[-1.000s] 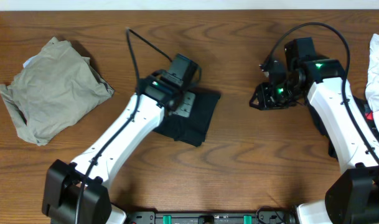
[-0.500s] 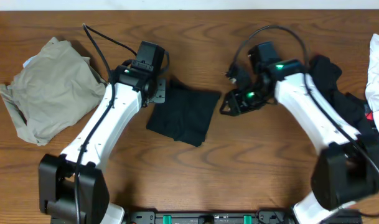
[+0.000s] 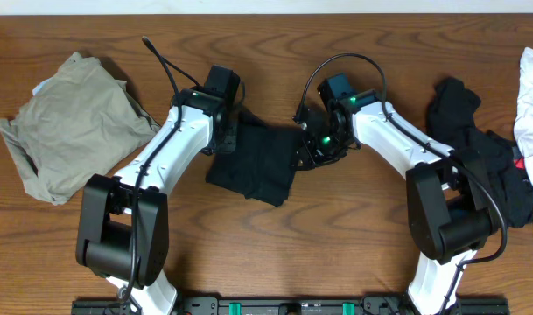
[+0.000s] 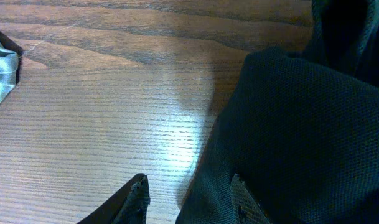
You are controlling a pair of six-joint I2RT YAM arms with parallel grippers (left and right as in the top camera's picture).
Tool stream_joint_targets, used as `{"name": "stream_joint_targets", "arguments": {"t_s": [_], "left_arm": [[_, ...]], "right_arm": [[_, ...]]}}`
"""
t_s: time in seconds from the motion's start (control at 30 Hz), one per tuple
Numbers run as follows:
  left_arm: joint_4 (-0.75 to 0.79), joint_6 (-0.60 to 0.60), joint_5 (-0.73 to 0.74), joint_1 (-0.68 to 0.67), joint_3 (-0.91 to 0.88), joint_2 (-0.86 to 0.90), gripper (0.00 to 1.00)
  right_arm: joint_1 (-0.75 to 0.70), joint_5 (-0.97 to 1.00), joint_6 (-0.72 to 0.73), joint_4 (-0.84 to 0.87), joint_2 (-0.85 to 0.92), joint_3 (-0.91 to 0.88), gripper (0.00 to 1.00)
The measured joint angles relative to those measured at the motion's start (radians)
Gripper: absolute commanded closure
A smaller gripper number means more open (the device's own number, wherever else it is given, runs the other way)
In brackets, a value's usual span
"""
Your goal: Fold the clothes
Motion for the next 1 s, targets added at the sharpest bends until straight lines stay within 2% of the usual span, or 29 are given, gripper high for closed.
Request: {"name": "stream_joint_targets", "arguments": {"t_s": [0.27,0.33,0.4,0.47,0.6,1.0], "left_arm": [[0.01,0.0,0.0,0.0,0.0,0.0,0.54],[0.012,0.0,0.0,0.0,0.0,0.003,0.54],[0.012,0.0,0.0,0.0,0.0,0.01,0.54],[0.013,0.0,0.0,0.0,0.0,0.021,0.54],[0.025,0.0,0.001,0.001,0.0,0.049,0.69],[0.063,0.003,0.001,0.001,0.0,0.161,0.69]], "right_arm": [[0.004,-0.031,0.035,0.05,0.0,0.0,0.56],[0.011,-0.039,0.04,0.054,0.0,0.0,0.59],[0.018,-0.044,0.044,0.061,0.0,0.0,0.69],[0.026,-0.046,0.047,0.067,0.0,0.0,0.98],[0.035,-0.048,0.053,0.065,0.0,0.0,0.99],[0.009,0.205,0.119,-0.082,0.0,-0.001,0.98]]}}
